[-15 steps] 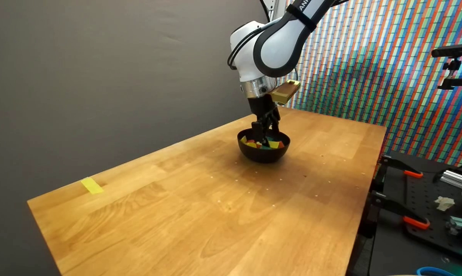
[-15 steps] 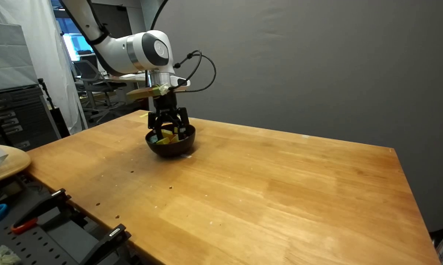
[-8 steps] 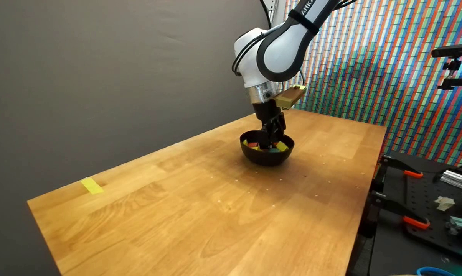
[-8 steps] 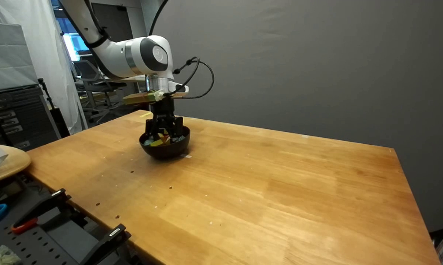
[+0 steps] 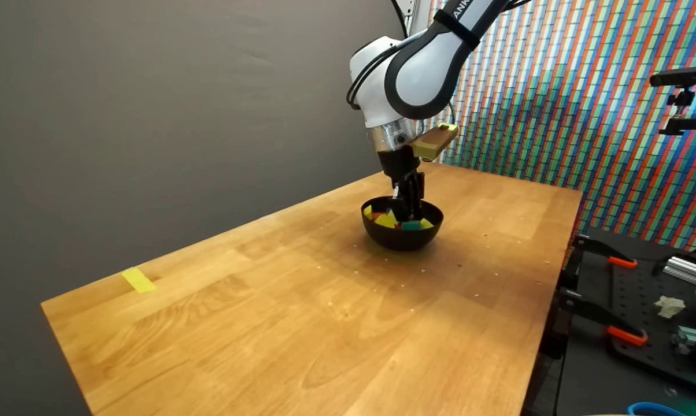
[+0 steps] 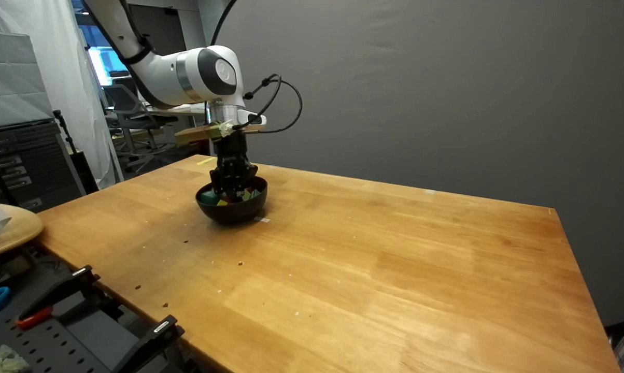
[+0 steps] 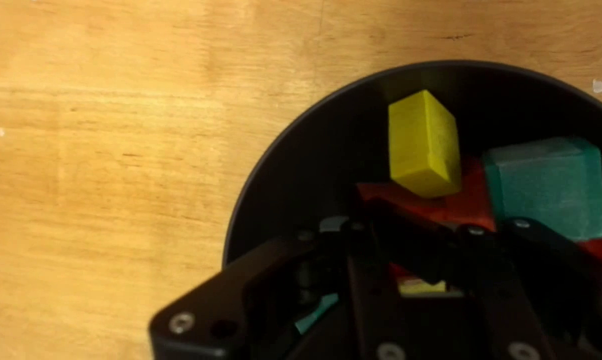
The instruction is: Remove the objects from the bowl and place them on the table one by one
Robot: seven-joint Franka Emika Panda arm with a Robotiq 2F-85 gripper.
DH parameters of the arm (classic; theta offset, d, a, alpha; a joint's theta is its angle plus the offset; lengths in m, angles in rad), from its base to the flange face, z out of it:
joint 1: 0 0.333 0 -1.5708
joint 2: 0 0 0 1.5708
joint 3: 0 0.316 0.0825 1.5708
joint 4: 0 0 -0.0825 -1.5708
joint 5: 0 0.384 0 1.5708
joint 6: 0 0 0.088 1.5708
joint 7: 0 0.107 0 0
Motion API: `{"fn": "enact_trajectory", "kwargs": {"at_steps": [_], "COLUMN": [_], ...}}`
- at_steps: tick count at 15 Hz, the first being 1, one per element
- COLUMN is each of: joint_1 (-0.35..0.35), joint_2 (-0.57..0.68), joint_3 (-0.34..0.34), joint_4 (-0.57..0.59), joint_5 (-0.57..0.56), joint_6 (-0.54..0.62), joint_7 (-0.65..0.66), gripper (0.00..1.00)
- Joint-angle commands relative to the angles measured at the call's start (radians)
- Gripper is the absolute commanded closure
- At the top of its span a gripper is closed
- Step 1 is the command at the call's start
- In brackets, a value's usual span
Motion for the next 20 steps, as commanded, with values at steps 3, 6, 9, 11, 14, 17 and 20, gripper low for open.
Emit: {"fn": "enact_trajectory", "kwargs": {"at_steps": [3,6,9,11,14,17,20], "joint_1": [0.011,-0.003,-0.019,-0.027,-0.018,-0.018,-0.025], "joint_2": [-0.055,-0.088,-0.142,-0.165,-0.155,-0.107,-0.074], "joint_3": [-0.01,0.0,0.034,0.063,0.082,0.076,0.084], "joint_4": [0.006,0.007,-0.019,-0.032,-0.026,-0.009,-0.008], "joint_5": [-0.027,-0.003,0.056,0.109,0.133,0.117,0.136], "joint_6": [-0.014,-0.01,0.0,0.005,0.008,-0.004,-0.014], "joint_7": [0.015,0.0,-0.038,-0.076,-0.099,-0.093,-0.113], "gripper": [0.92,0.9,0.59,0.43,0.2,0.01,0.0]}}
